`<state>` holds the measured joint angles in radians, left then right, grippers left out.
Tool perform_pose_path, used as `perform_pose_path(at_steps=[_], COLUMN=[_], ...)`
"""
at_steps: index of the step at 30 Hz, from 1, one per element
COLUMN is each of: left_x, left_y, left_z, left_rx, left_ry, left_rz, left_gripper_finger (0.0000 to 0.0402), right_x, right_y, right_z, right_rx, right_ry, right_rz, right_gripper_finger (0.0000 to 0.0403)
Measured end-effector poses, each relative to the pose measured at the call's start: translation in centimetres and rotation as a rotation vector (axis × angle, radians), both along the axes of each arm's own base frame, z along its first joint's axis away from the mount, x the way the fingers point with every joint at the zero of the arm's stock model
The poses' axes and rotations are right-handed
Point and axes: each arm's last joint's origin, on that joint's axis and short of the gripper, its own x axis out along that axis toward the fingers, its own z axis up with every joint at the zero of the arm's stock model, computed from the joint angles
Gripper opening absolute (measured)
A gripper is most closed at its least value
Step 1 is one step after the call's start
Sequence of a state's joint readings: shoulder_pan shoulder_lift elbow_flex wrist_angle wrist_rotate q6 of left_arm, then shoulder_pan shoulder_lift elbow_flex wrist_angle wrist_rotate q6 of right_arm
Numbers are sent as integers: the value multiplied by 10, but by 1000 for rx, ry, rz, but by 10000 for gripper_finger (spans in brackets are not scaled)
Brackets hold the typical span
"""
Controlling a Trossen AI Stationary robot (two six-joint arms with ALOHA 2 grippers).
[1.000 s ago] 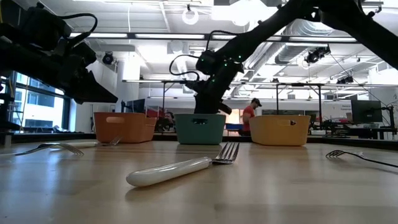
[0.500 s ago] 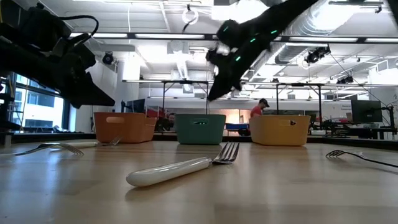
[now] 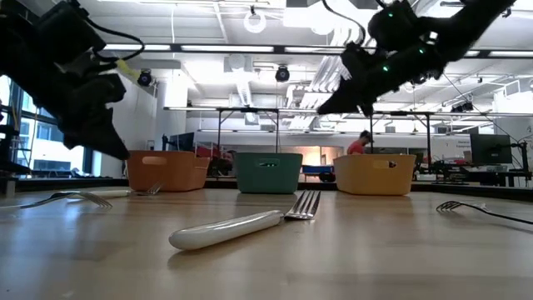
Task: Sort silverware by color (type)
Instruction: Put the top white fork into the yellow bin
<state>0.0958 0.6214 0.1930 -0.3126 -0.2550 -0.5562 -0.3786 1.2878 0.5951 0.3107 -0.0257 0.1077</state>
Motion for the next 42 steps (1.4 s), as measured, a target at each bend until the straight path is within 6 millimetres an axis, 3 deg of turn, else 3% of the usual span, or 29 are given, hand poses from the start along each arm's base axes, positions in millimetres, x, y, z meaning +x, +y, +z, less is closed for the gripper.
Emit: perform_pose_path(at_steps=[6, 12, 21, 27, 33, 38, 42], left_x=[9, 23, 45, 60, 67, 68, 72], left_y=[-9, -15, -22, -27, -34, -36, -37], left_z=[-10, -21, -32, -38, -34, -26, -19], left_rx=[-37, -15, -3, 32, 86, 88, 96], left_ry=[58, 74, 227, 372, 461, 381, 178], left_rz=[-15, 33, 46, 47, -52, -110, -140], left_gripper_finger=[71, 124, 139, 115, 34, 16, 1], right_x=[-7, -3, 4, 6, 8, 8, 12], right_y=[5, 14, 31, 41, 47, 50, 51], right_z=[-13, -9, -5, -5, -5, -5, -6], right_rx=[14, -40, -82, -96, -88, -115, -105], right_ry=[-4, -32, -59, -56, -64, -58, -82], right_rz=[-3, 54, 91, 101, 117, 140, 148], right_gripper_finger=[5, 5, 5, 5, 5, 5, 6])
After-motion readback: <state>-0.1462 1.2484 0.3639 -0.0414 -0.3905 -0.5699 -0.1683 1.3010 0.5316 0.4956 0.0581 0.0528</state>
